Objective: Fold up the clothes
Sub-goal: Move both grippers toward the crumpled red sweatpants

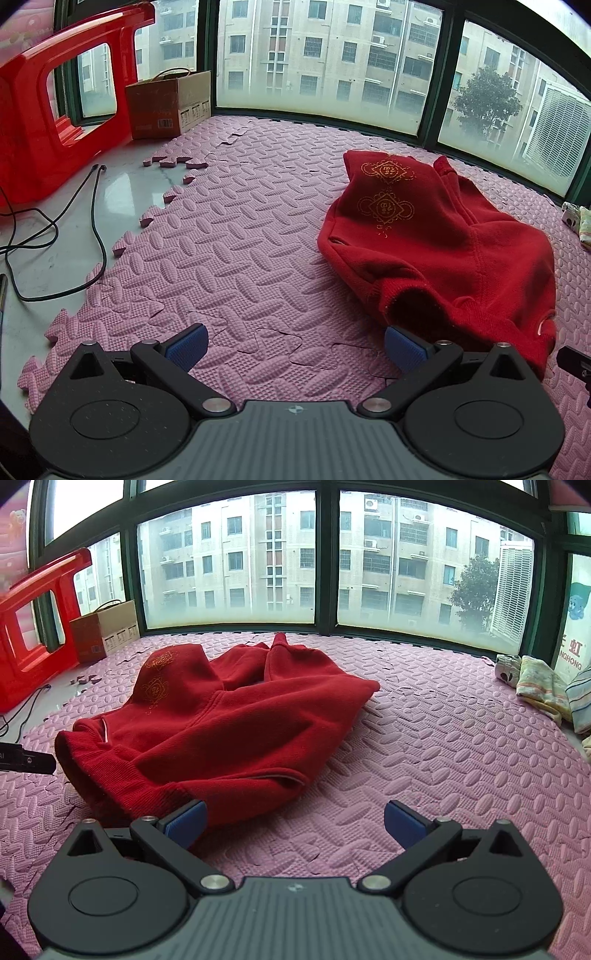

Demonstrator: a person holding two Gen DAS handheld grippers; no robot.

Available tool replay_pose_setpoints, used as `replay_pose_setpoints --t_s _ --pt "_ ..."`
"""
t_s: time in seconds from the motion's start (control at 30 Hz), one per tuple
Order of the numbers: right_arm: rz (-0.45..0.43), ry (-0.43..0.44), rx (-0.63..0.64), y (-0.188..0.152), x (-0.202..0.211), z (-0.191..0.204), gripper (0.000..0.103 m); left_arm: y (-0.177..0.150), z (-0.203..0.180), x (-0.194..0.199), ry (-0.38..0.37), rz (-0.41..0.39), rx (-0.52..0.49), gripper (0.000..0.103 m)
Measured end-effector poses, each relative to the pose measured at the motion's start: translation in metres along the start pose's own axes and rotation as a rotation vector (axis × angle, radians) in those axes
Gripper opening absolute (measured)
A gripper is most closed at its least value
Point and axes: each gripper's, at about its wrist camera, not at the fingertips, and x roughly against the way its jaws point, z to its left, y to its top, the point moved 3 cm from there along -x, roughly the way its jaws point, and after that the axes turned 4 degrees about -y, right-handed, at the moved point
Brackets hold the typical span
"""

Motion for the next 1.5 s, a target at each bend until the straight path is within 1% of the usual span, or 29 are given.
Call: replay_pose_setpoints --t_s 0.07,0.17,0.27,0.33,0.37,0.67,1.0,1.5 --pt "-0.006 -0.006 -0.006 0.001 0.0 -0.001 0.103 -0.002 -0.008 0.005 -0.006 -0.004 -0.005 0.103" --pt "-0.026 -0.031 0.017 -0.003 0.003 0.012 0.103 -0.006 -0.02 0.012 -0.014 -0.009 -0.012 0.103" --pt "0.006 0.024 -0.038 -0.008 0.009 0.005 0.103 -0.009 -0.032 0.019 -0.022 -0.014 -0.019 0.103" --pt "0.022 0.039 -0.043 -0.013 0.014 0.012 0.103 -0.01 -0.033 0.022 -0.033 0.006 -0.013 0.103" --pt "0.042 0.061 -0.055 -0.012 0.012 0.006 0.103 -0.011 -0.035 0.023 -0.035 0.009 -0.016 0.103" --pt "0.072 0.067 -0.067 -0.017 0.019 0.012 0.103 -0.019 -0.051 0.031 -0.051 0.02 -0.046 0.103" --pt "0.102 0.078 -0.079 -0.021 0.023 0.015 0.103 -0.025 -0.06 0.037 -0.057 0.031 -0.058 0.103" --pt "0.101 0.088 -0.075 -0.022 0.03 0.017 0.103 -0.03 -0.066 0.045 -0.07 0.027 -0.073 0.103"
